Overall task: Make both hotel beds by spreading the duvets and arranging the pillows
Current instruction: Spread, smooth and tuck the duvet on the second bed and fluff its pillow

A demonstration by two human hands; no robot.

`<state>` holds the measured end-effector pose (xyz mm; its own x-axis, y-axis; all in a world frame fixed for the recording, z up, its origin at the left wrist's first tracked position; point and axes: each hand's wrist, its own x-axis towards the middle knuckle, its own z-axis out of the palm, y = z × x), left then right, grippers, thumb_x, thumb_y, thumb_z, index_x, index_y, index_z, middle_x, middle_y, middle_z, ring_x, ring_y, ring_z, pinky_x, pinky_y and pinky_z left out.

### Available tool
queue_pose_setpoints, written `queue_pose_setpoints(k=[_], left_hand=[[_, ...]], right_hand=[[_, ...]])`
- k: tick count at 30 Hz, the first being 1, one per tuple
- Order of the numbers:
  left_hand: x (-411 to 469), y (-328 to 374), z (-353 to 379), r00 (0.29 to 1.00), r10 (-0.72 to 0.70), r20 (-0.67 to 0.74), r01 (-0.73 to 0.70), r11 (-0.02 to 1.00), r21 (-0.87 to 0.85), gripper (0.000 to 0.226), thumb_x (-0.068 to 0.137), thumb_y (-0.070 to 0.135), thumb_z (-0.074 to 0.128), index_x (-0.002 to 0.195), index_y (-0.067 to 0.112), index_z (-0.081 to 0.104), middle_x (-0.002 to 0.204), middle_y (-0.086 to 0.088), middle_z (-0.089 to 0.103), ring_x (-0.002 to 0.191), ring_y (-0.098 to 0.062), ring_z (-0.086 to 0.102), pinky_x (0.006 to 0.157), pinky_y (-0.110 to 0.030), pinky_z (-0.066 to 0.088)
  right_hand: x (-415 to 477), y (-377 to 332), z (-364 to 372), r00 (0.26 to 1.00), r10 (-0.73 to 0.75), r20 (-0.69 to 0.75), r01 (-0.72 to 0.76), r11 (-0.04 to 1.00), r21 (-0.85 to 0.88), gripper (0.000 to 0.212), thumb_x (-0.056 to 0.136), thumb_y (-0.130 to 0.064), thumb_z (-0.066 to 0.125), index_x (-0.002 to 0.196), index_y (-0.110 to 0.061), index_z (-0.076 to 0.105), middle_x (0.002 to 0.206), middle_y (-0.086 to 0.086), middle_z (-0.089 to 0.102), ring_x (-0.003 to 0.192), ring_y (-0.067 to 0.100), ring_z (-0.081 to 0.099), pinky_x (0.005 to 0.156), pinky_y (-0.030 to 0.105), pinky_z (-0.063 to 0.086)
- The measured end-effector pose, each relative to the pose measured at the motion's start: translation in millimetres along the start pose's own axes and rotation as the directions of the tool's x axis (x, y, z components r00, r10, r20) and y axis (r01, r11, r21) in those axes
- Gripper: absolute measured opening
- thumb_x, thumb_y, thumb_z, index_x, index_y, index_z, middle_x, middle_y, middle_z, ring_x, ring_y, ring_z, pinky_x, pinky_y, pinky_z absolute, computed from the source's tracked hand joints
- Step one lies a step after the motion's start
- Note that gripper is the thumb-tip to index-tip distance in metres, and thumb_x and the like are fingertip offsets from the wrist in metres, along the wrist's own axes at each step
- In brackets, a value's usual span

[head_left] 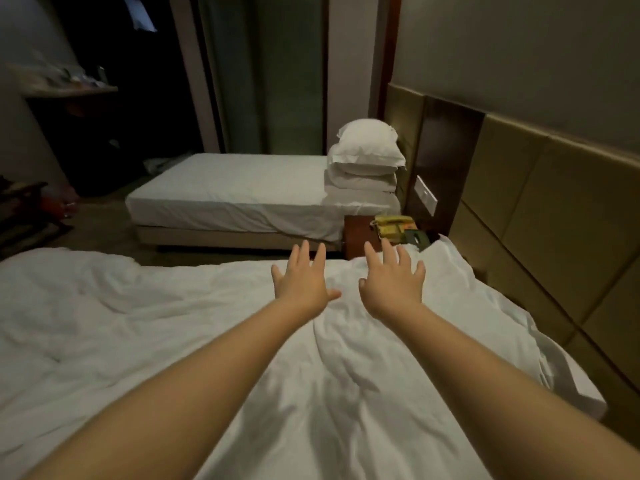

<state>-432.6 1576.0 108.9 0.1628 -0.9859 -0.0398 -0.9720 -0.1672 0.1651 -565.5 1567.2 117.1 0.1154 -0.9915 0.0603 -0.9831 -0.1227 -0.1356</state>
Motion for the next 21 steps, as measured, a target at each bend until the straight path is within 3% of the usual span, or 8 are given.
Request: queue_pose_setpoints(k=[5,9,15,21], left_hand=[[-93.3,-38.7,-12.9,0.993,-0.054,-0.101,0.054,0.999,-0.006,0.081,0.091,0.057,0.046,0.15,0.034,-0.004,0.159,0.0,-0.013,0.146,-0.021,-0.01,0.114,-0.055,0.006],[-187.3,-79.5,-5.1,0.976,-0.175,-0.129,0.175,0.984,-0.012,0.077,0.094,0.052,0.045,0.149,0.038,-0.006,0.159,0.004,-0.013,0.146,-0.019,-0.013,0.114,-0.054,0.003],[-303.8,-155.8,15.2,0.907,-0.418,-0.049,0.418,0.908,-0.005,0.075,0.095,0.049,0.044,0.149,0.04,-0.006,0.159,0.006,-0.014,0.145,-0.019,-0.016,0.113,-0.056,0.003],[-389.8,-218.1,31.7,0.87,-0.493,-0.01,0.491,0.869,-0.067,0.071,0.094,0.046,0.045,0.149,0.04,0.001,0.159,0.006,-0.008,0.146,-0.018,-0.012,0.113,-0.057,0.006]], right_hand=[[-61.3,-31.2,-16.6,0.985,-0.147,-0.094,0.149,0.989,0.016,0.063,0.1,-0.04,0.039,0.153,-0.03,0.005,0.161,0.0,0.001,0.148,0.026,-0.002,0.115,0.053,0.004],[-134.8,-60.3,-3.4,0.956,-0.265,-0.126,0.267,0.964,-0.001,0.061,0.1,-0.032,0.038,0.152,-0.031,0.006,0.161,-0.002,0.003,0.147,0.025,-0.004,0.114,0.055,0.0],[-235.6,-121.2,30.0,0.95,-0.299,0.093,0.283,0.946,0.159,0.061,0.1,-0.04,0.033,0.152,-0.033,0.001,0.161,-0.005,-0.001,0.147,0.026,-0.008,0.114,0.056,0.0],[-305.2,-191.3,48.1,0.886,-0.457,0.085,0.448,0.888,0.102,0.061,0.1,-0.032,0.035,0.152,-0.03,0.004,0.161,-0.002,0.005,0.147,0.027,-0.006,0.113,0.058,-0.002]])
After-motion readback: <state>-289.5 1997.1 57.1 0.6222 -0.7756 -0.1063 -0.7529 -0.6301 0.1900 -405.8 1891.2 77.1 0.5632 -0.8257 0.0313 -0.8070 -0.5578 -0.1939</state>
